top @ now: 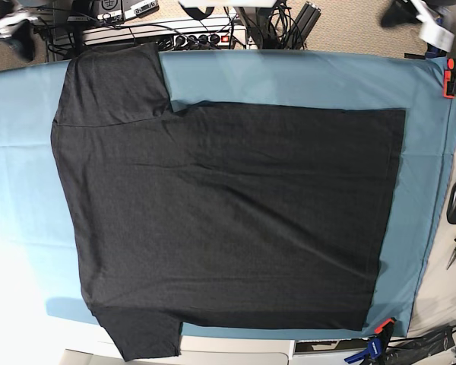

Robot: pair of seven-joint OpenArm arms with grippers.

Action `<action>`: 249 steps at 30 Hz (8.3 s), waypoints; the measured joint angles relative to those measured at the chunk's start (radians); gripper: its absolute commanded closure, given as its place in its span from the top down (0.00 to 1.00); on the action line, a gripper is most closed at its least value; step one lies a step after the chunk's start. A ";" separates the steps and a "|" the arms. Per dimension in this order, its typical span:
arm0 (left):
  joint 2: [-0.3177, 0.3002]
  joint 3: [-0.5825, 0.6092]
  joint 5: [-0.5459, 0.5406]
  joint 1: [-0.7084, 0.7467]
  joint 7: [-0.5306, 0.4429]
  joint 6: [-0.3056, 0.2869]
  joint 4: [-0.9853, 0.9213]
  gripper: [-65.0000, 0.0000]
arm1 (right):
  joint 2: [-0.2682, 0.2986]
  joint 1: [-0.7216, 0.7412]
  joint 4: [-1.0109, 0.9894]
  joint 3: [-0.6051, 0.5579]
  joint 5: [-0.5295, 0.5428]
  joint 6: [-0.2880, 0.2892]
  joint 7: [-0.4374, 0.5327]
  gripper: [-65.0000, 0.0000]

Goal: Fold the T-shirt properly
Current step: 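Lower the right gripper onto the shirt's shoulder corner and grasp it, then move the left gripper to the other shoulder corner and grasp it, then lift both shoulder corners and pull them toward the robot base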

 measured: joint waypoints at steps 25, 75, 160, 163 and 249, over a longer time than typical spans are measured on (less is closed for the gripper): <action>0.000 0.000 0.002 -0.121 0.052 -0.003 0.005 0.10 | -0.041 0.394 -0.135 -0.093 -0.323 -0.052 0.077 0.07; -0.027 0.000 0.043 -0.135 0.052 -0.004 0.005 0.10 | -0.149 0.563 -0.516 -0.112 -0.151 -0.019 -0.018 0.53; -0.200 0.349 -0.272 -0.862 0.193 0.218 -0.714 0.35 | -0.100 0.533 -0.511 -0.291 -0.160 0.031 -0.075 0.00; -0.199 0.348 -0.284 -0.855 0.195 0.198 -0.714 0.35 | -0.100 0.533 -0.511 -0.291 -0.160 0.031 -0.075 0.00; -0.090 0.044 -0.334 -0.300 0.266 0.101 -0.422 0.00 | -0.005 0.048 -0.172 -0.161 -0.132 0.019 -0.120 0.00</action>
